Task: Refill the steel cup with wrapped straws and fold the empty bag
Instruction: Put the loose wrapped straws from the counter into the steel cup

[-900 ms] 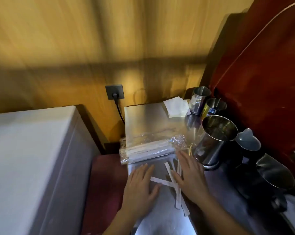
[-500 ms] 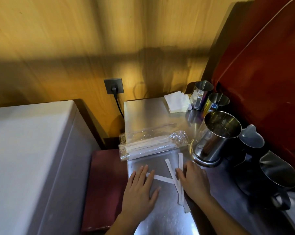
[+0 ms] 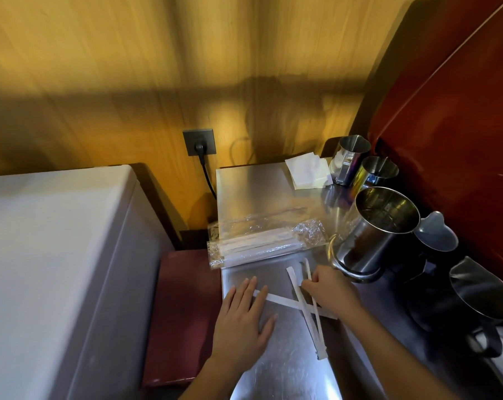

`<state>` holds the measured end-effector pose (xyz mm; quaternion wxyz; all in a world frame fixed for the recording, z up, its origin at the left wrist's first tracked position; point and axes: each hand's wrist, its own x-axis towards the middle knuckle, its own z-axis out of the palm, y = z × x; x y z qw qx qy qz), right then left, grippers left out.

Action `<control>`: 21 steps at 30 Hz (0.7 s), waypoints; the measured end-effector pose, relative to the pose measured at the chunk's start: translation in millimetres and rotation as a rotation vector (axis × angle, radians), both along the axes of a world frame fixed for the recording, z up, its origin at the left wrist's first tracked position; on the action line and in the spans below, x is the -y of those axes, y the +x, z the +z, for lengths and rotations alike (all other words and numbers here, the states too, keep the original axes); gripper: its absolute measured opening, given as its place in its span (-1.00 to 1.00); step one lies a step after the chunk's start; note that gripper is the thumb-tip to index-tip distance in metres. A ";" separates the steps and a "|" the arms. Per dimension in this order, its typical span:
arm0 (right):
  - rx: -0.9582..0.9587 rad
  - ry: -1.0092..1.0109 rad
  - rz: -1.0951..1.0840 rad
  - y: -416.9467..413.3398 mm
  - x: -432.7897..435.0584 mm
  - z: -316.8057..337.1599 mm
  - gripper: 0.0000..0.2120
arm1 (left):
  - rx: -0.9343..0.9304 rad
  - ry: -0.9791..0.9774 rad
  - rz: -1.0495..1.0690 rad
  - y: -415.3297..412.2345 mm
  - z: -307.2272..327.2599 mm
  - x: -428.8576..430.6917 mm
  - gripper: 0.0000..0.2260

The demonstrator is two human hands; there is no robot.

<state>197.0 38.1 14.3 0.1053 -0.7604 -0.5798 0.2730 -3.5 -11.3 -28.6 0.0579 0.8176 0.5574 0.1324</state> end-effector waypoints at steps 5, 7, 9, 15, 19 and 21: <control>0.001 -0.064 0.121 -2.7 2.8 -1.8 -0.79 | 0.016 -0.001 -0.009 0.2 -2.0 -0.3 -0.56; 0.032 -0.071 0.150 -4.6 4.5 -4.0 -0.77 | 0.026 -0.008 -0.010 0.1 -1.9 -0.2 -0.56; 0.070 -0.067 0.175 -6.9 5.2 -5.8 -0.73 | 0.026 -0.016 -0.008 -0.2 -2.3 0.0 -0.56; 0.108 -0.077 0.196 -14.3 1.5 -6.5 -0.80 | 0.040 -0.022 -0.009 -0.4 -2.6 0.0 -0.56; 0.129 -0.077 0.187 -13.0 0.6 -3.2 -0.83 | 0.032 -0.035 -0.004 -0.8 -2.3 0.0 -0.56; 0.125 -0.059 0.178 -11.3 0.6 1.6 -0.85 | 0.025 -0.045 -0.003 -1.0 -1.9 0.1 -0.56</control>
